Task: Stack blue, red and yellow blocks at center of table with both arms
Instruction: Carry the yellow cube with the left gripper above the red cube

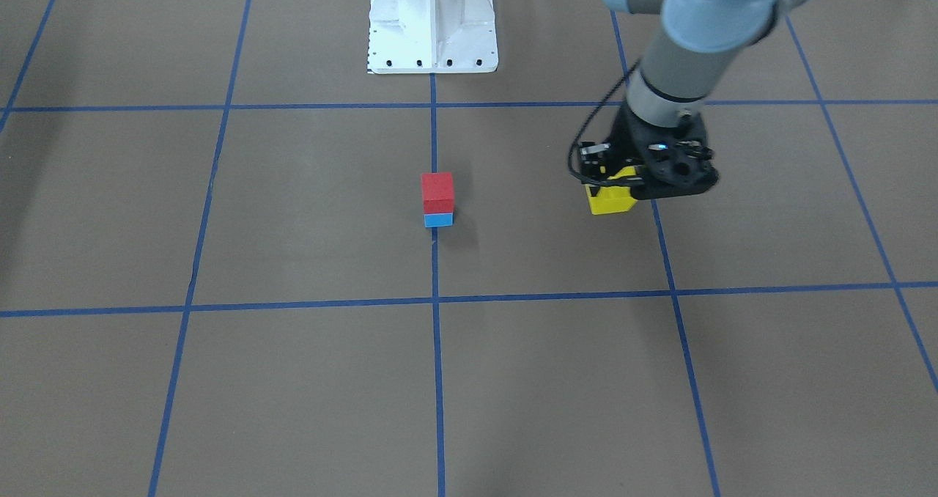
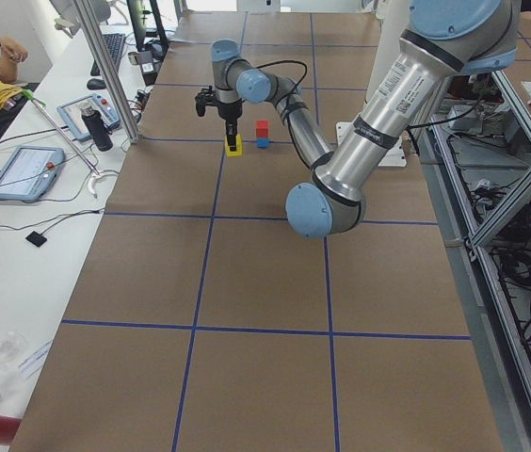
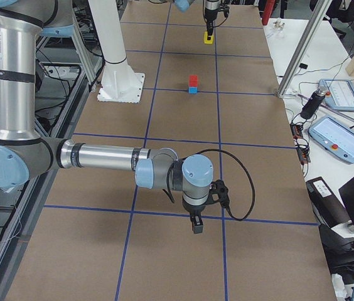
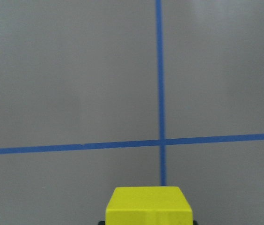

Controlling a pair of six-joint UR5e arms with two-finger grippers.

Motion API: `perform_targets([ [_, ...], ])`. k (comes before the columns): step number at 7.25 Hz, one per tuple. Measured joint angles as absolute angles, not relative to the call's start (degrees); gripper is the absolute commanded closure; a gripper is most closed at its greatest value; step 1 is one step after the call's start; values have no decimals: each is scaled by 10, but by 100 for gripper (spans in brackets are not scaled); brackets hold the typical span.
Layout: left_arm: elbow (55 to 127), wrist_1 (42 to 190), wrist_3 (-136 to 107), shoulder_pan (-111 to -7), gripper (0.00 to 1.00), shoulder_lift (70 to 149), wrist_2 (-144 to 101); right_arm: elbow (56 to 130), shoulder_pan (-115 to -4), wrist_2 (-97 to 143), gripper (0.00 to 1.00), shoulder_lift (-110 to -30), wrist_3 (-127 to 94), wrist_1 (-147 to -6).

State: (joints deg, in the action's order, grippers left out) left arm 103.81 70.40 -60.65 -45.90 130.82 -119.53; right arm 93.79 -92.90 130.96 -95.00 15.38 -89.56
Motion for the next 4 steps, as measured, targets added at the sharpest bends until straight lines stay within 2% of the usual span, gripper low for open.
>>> perform_targets([
  [2,963,702,-713,-385,100,1409,-1156,937,-929,1310,1,-951,154,-896],
  [4,928,723,-752,-338,100,1443,-1129,937,-929,1310,1,-953,155,-896],
])
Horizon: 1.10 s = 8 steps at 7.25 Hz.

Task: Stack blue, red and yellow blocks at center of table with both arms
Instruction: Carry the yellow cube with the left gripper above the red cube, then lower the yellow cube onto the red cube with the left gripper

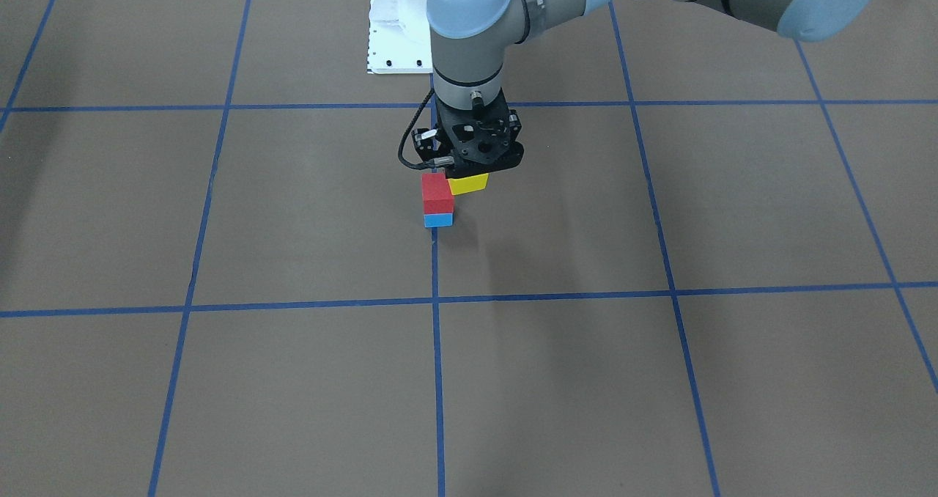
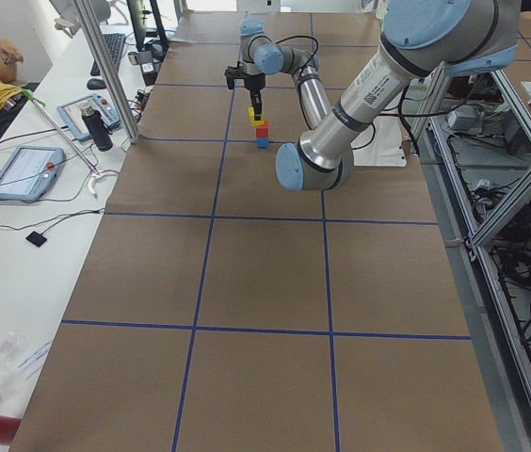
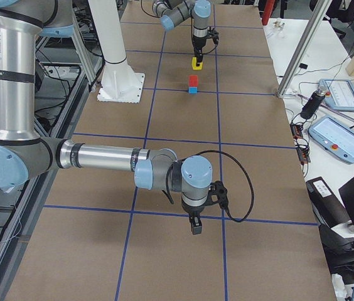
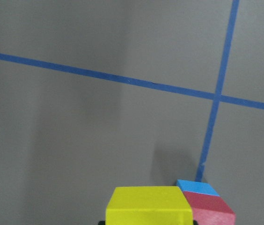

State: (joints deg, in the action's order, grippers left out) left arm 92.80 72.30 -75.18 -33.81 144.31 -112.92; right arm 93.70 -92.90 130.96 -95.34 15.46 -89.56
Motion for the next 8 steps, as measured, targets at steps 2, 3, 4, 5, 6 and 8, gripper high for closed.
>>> perform_targets([
  [2,909,752,-760,-316,100,1449,-1112,937,-930,1310,1,-954,155,-896],
  [3,901,766,-760,-311,100,1449,-1109,937,-931,1310,1,-954,155,-896],
  [4,896,776,-759,-310,100,1449,-1108,938,-932,1310,1,-954,155,-896],
  [5,894,780,-758,-309,100,1449,-1108,938,-932,1310,1,-954,155,-896],
  [6,892,781,-756,-309,100,1449,-1107,938,-932,1310,1,-954,154,-896],
  [8,890,782,-751,-309,100,1448,-1105,938,-932,1310,1,-955,153,-896],
])
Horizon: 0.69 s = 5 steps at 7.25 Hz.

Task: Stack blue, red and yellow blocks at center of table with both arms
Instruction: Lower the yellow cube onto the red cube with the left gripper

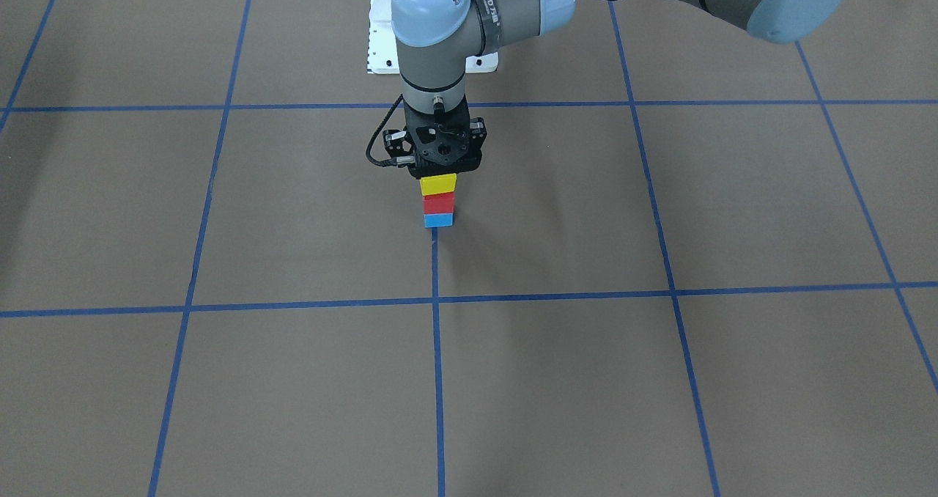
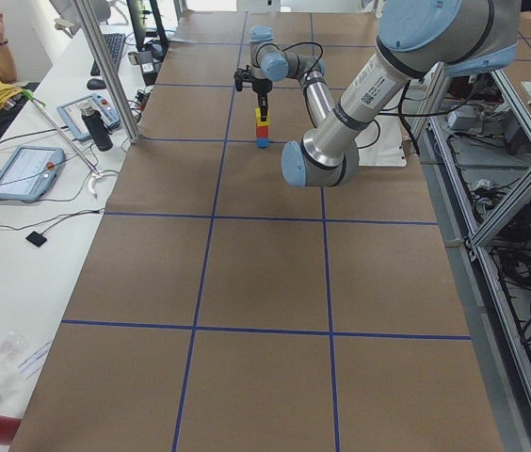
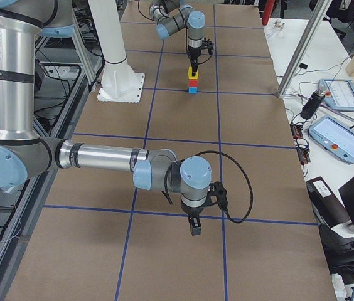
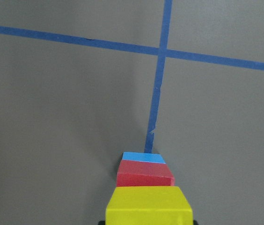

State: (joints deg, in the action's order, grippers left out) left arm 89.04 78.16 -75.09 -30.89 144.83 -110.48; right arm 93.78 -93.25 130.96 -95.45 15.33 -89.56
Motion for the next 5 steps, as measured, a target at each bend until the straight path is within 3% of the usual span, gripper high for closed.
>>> perform_targets([
  [1,890,782,-748,-309,100,1448,-1102,938,-933,1310,1,-954,153,-896],
  [2,889,782,-746,-309,69,1448,-1100,938,-933,1310,1,-954,153,-896],
  [3,888,782,-745,-309,53,1448,-1099,938,-933,1310,1,-954,153,-896],
  [5,883,784,-733,-309,49,1448,-1099,938,-933,1310,1,-954,154,-896],
])
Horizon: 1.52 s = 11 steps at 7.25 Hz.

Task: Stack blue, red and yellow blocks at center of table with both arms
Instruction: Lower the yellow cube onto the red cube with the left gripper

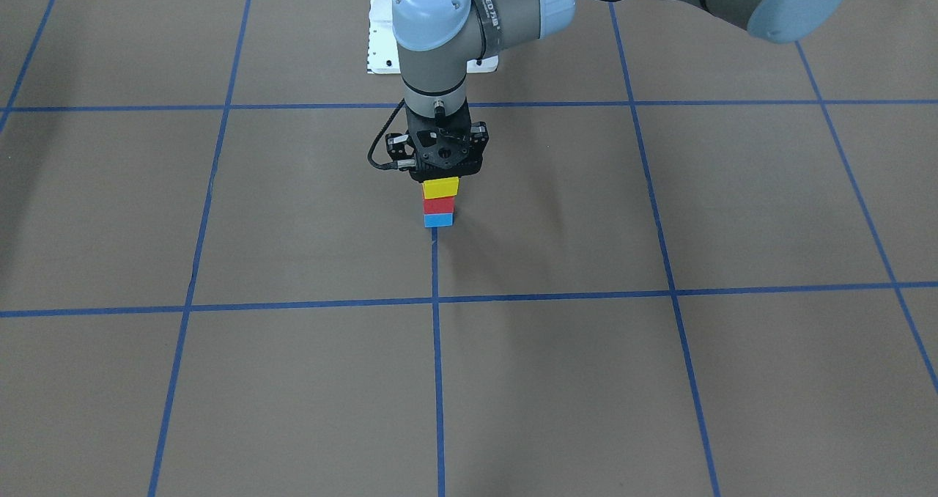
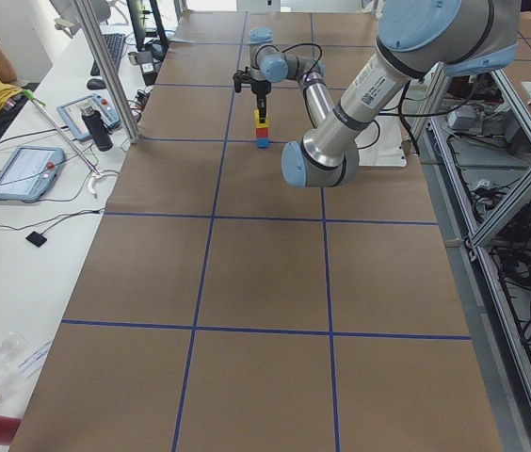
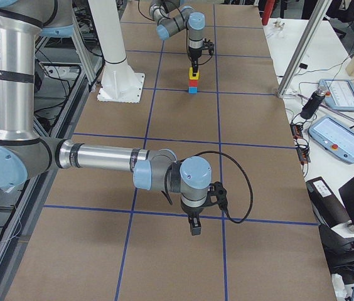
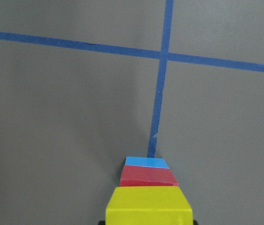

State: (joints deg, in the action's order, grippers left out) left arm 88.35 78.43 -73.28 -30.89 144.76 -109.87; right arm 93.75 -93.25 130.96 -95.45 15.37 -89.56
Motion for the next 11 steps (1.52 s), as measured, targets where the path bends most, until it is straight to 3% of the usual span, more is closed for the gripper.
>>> perform_targets([
  [4,885,786,-724,-308,48,1449,-1099,937,-933,1310,1,-955,154,-896],
  [6,886,786,-723,-308,43,1449,-1099,937,-933,1310,1,-954,155,-896],
  [9,885,786,-722,-307,1,1446,-1100,937,-933,1310,1,-954,154,-896],
  [11,885,787,-722,-304,0,1446,-1100,937,-933,1310,1,-954,154,-896],
])
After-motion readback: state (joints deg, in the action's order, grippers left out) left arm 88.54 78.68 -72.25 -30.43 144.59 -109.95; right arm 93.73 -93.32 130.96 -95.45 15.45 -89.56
